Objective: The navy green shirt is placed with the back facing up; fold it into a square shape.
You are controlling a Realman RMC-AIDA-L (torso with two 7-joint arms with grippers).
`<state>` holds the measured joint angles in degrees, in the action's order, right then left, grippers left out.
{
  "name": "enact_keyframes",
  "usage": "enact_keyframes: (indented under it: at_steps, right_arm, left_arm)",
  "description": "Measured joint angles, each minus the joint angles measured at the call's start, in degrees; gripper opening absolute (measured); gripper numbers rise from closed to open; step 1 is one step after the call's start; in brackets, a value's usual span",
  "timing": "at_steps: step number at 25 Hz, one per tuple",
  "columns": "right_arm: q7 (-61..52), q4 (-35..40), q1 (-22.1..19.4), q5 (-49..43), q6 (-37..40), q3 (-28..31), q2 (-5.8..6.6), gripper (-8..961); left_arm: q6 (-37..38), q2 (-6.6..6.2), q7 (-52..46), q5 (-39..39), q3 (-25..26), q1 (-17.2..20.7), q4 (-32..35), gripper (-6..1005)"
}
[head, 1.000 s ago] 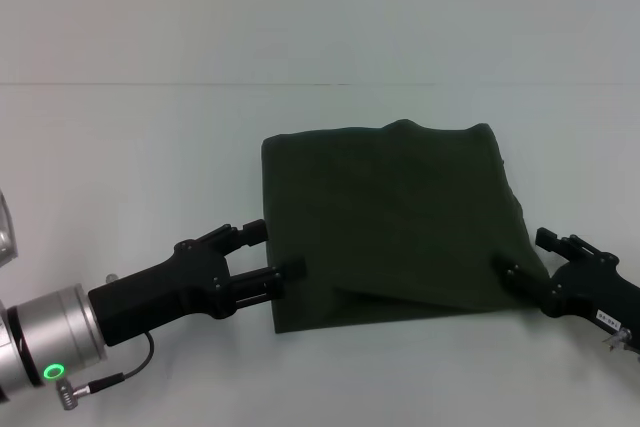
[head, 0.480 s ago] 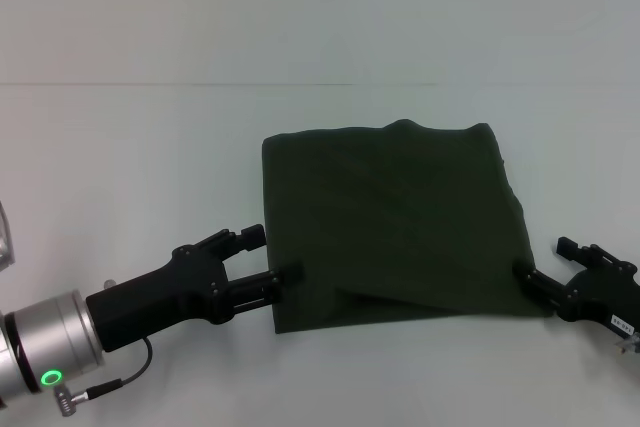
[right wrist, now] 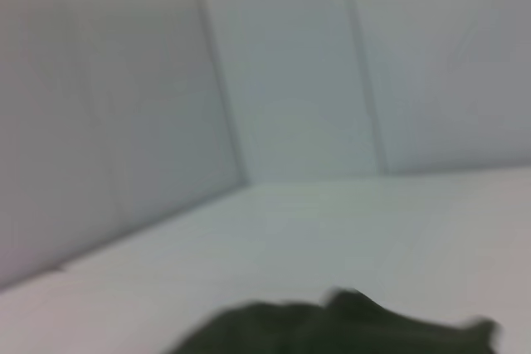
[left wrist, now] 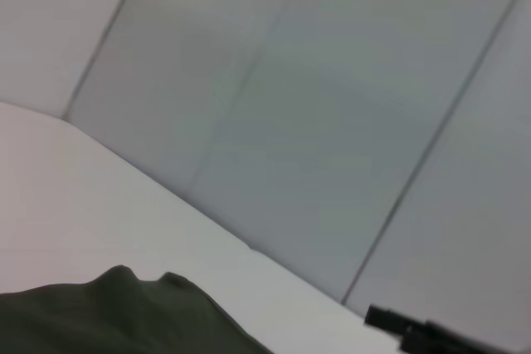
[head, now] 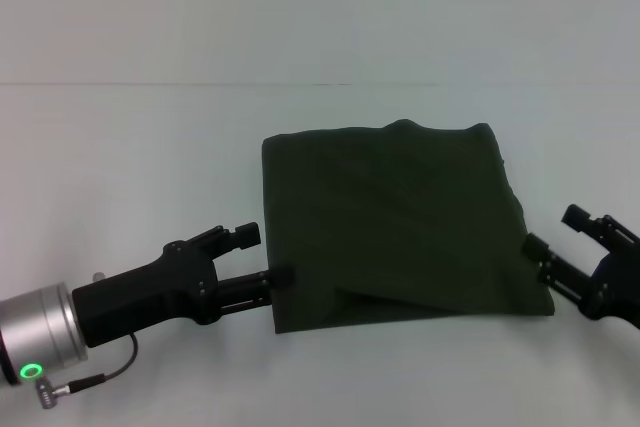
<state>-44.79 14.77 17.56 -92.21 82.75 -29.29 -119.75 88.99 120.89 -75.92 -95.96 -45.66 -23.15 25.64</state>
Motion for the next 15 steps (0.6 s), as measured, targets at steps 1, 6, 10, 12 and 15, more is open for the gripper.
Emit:
enact_keyframes:
  at_steps: [1,6,10,12,15]
  right_arm:
    - [-0.1,0.44,-0.16,-0.7,1.63,-0.37,0.01,775]
    - [1.57,1.96,-0.4,-7.93,7.32,-1.05,-0.06,775]
    - [3.72,1.53,0.03,-13.61,6.94,-1.05,-0.29,783]
    - [3.85,0.98,0.24,-15.91,5.63,-1.07,-0.44,787]
    - [4.44,-0.4,0.3,-17.49,3.17,-1.08,-0.51,787]
  left_arm:
    - [0.41,-0.47,0.2,-0.63,-0.18,-0.16,0.4,936]
    - [1.41,-1.38,3.25,-5.42,-0.13,-0.13,3.2,936]
    - [0.97,-0.94,7.93,-8.58,-0.22,0.7,4.05,936]
    - [-0.49,-0.64,9.5,-9.19,-0.18,1.38,3.8,936]
    - [-2.77,0.12,11.71,-9.37,-0.29,2.81,3.61,936]
